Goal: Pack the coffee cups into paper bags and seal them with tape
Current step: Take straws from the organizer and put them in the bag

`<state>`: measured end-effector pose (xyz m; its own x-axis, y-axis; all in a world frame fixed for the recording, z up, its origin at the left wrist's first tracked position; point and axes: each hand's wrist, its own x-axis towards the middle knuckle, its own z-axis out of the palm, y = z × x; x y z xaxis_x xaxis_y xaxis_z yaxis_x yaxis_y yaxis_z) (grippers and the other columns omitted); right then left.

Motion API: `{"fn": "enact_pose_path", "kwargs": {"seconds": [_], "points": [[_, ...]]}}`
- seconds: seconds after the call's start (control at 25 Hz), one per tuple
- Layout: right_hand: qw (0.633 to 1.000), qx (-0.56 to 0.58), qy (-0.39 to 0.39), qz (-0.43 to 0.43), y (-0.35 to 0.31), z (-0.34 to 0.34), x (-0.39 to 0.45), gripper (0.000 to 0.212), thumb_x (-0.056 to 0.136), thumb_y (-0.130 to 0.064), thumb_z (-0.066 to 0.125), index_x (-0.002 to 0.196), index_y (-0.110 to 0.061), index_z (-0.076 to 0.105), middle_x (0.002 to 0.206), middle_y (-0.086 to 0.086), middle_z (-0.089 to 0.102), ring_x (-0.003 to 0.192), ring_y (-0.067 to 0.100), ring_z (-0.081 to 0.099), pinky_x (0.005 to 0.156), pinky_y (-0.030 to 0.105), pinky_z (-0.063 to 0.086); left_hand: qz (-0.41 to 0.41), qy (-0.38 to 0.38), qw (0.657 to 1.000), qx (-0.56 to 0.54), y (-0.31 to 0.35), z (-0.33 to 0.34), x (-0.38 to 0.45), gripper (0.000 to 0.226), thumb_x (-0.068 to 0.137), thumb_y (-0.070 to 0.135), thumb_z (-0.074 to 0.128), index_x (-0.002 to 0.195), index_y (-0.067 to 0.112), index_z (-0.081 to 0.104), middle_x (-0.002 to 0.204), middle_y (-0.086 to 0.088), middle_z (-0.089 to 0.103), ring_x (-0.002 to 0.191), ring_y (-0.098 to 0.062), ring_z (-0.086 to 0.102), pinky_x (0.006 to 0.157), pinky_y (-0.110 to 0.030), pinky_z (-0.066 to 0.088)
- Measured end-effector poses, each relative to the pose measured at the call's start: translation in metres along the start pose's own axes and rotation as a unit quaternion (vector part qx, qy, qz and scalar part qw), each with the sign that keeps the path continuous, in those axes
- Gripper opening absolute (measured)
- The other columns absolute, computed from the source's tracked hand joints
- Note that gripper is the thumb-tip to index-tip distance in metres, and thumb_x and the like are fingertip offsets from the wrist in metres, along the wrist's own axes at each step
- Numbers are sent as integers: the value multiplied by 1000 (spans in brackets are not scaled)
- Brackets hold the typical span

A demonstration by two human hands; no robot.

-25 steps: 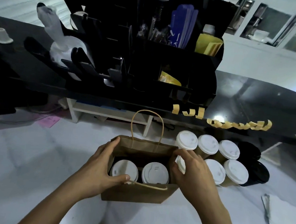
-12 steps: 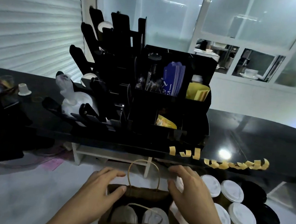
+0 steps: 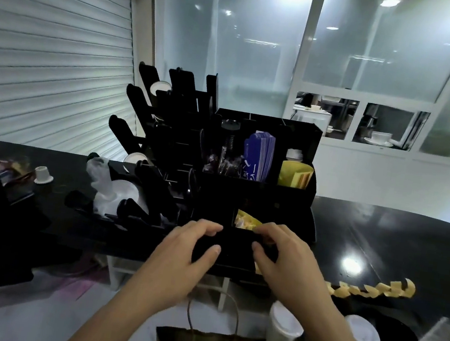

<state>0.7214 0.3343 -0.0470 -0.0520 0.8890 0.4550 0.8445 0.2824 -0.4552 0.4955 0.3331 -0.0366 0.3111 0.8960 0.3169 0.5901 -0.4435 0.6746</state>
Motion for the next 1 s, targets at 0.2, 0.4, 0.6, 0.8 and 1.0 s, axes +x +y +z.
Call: {"fn": "enact_pose_path", "kwargs": {"seconds": [0.2,0.4,0.6,0.8,1.0], "points": [[1000,17,21,-14,-4,-8,41,25,97,-35,61,122,-34,63,110,-19,60,104,3,58,90,27,52,27,25,999,16,10,0,49,37,99,43,51,135,41,47,126,24,52,124,3,42,105,-32,44],[1000,23,16,-15,7,0,89,26,97,-34,61,123,-31,65,111,-16,63,103,3,60,91,31,55,19,36,999,31,6,2,98,38,99,39,53,137,37,48,128,18,53,124,-3,44,104,-37,46],[999,35,-10,-2,25,13,135,22,96,-34,62,118,-30,67,106,-16,65,98,3,62,89,33,57,5,63,998,16,-5,10,132,37,99,36,54,135,35,49,125,18,54,121,-3,47,103,-37,47],[1000,8,-2,5,32,32,179,20,95,-32,65,114,-27,70,105,-11,69,95,10,65,85,36,59,-27,98,995,11,-17,20,158,35,100,35,52,135,33,49,122,16,53,118,-5,50,101,-37,49],[996,-66,16,-59,34,54,220,22,94,-24,66,114,-21,72,105,1,68,100,22,61,86,40,53,-44,83,996,0,-28,28,170,36,101,38,49,136,31,48,122,13,56,114,-6,56,98,-36,51]]}}
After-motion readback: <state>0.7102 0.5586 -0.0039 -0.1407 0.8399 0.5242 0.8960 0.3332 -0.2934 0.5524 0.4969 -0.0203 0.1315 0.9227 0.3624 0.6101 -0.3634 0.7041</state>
